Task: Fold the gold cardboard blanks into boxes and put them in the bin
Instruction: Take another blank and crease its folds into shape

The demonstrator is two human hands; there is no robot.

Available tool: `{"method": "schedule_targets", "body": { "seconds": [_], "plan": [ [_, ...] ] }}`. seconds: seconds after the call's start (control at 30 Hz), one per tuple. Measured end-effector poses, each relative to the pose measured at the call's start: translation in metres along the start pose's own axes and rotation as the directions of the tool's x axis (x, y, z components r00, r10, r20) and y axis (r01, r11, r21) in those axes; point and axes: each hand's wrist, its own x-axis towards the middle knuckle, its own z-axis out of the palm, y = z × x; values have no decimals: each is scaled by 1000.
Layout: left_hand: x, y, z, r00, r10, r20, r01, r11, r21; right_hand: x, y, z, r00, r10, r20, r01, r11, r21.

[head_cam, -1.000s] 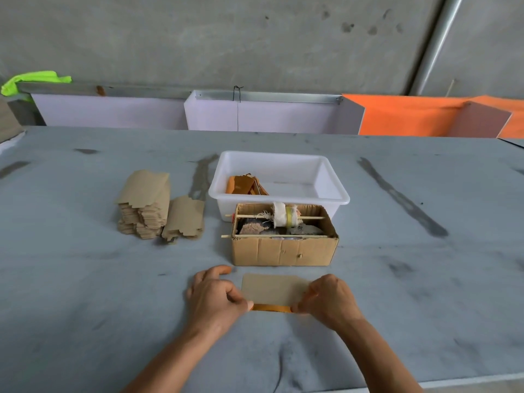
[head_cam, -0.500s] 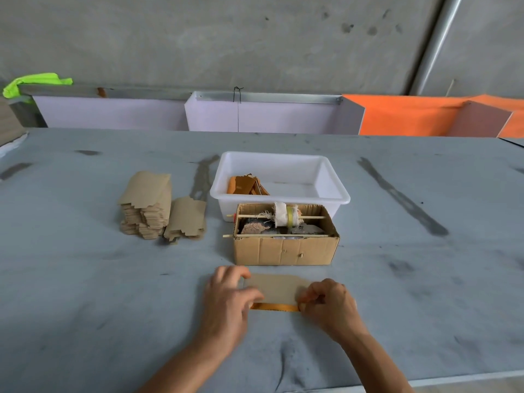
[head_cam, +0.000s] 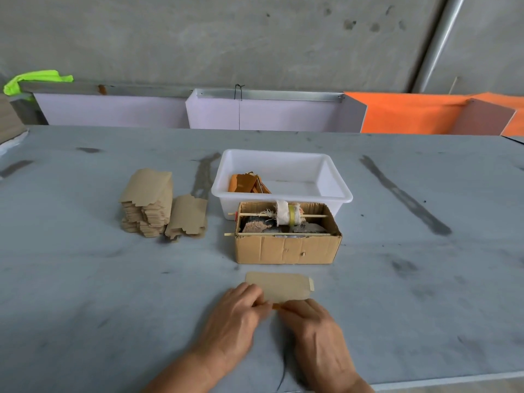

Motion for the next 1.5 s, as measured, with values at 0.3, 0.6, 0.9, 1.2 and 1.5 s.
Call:
{"method": "schedule_targets", "body": {
  "seconds": [0.3, 0.6, 0.9, 1.2, 1.5],
  "plan": [
    [-15, -10, -1, 991, -78, 104, 94, 983, -155, 24, 22, -12, 910, 416, -5, -409, 897, 164],
    [29, -26, 5, 941, -326, 93, 337, 925, -175, 63, 41, -2, 807, 425, 410, -437, 897, -71],
    [48, -34, 16, 936, -262, 236, 269, 963, 4, 65, 55, -13, 822, 260, 507, -417, 881, 224],
    [49, -39, 17, 910, -340, 236, 383, 907, -173, 65, 49, -9, 901, 198, 387, -326, 897, 299],
    [51, -43, 17, 882, -398, 251, 450, 870, -201, 69, 48, -1, 915, 151, 374, -250, 939, 234]
  ]
}}
